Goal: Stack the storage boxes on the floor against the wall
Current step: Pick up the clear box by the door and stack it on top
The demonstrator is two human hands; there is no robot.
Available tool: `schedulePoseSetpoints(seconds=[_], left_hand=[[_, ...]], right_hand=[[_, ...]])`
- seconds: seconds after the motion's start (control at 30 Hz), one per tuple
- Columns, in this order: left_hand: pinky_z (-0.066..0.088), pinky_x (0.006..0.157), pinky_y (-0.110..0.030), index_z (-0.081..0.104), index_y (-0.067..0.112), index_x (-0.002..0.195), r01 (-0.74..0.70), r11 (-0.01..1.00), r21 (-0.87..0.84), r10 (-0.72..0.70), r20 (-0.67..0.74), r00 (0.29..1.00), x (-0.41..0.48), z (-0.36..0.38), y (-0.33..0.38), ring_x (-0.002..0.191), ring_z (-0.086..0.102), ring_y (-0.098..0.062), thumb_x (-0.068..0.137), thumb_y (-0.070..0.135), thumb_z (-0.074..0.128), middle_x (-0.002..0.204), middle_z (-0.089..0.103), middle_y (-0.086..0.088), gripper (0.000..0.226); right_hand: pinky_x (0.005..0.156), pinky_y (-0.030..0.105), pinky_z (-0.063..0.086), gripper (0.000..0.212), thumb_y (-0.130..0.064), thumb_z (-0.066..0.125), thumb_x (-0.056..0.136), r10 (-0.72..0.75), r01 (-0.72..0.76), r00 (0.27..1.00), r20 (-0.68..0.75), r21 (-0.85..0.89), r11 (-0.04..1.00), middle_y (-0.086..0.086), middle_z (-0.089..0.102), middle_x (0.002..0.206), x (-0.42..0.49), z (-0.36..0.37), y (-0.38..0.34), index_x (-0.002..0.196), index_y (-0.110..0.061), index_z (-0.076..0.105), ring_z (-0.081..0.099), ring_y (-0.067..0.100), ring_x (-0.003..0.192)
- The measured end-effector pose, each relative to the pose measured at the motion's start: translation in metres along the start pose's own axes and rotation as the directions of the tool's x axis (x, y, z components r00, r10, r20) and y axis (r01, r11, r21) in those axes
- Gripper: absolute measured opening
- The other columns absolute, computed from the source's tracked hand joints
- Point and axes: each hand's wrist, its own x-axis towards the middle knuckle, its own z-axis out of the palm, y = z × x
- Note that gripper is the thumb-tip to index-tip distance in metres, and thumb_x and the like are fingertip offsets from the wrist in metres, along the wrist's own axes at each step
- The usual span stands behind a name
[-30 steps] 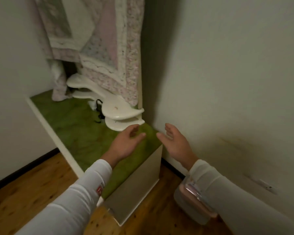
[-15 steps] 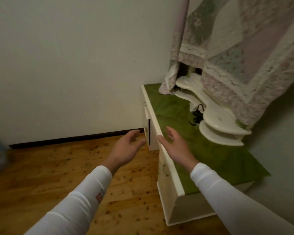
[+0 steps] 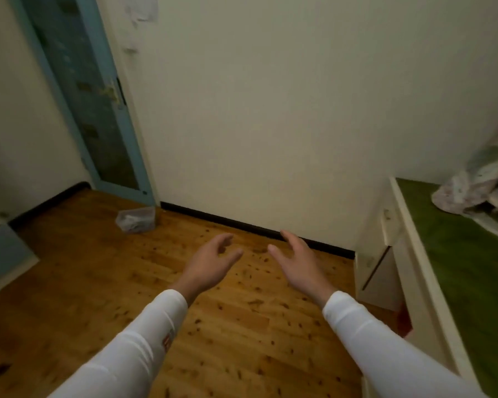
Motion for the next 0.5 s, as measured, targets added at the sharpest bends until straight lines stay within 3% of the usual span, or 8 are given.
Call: schedulePoseSetpoints(seconds=[0.27, 0.5], left_hand=[[0.042, 0.105, -0.04, 0.037, 0.028, 0.149, 0.146, 0.986, 0.075, -0.135, -0.131, 0.982, 0.012, -0.081, -0.075, 0.135, 0.043, -0.019, 0.093, 0.048, 0.057, 0.15, 0.045, 0.003, 0.062], [0.038, 0.107, -0.04, 0.036, 0.032, 0.149, 0.285, 0.944, 0.167, -0.22, -0.323, 0.92, 0.054, -0.131, -0.129, 0.139, 0.039, -0.021, 0.089, 0.058, 0.054, 0.154, 0.04, 0.003, 0.067]], right_hand=[[0.102, 0.027, 0.029, 0.066, -0.058, 0.047, 0.093, -0.125, 0.143, 0.974, 0.188, -0.083, 0.986, -0.003, 0.032, 0.156, 0.055, 0.092, -0.051, 0.15, -0.029, 0.032, 0.032, 0.017, 0.14], [0.105, 0.029, 0.029, 0.066, -0.057, 0.046, 0.094, -0.225, 0.259, 0.925, 0.307, -0.076, 0.963, -0.002, 0.032, 0.156, 0.125, 0.155, -0.083, 0.15, -0.026, 0.032, 0.032, 0.018, 0.141]])
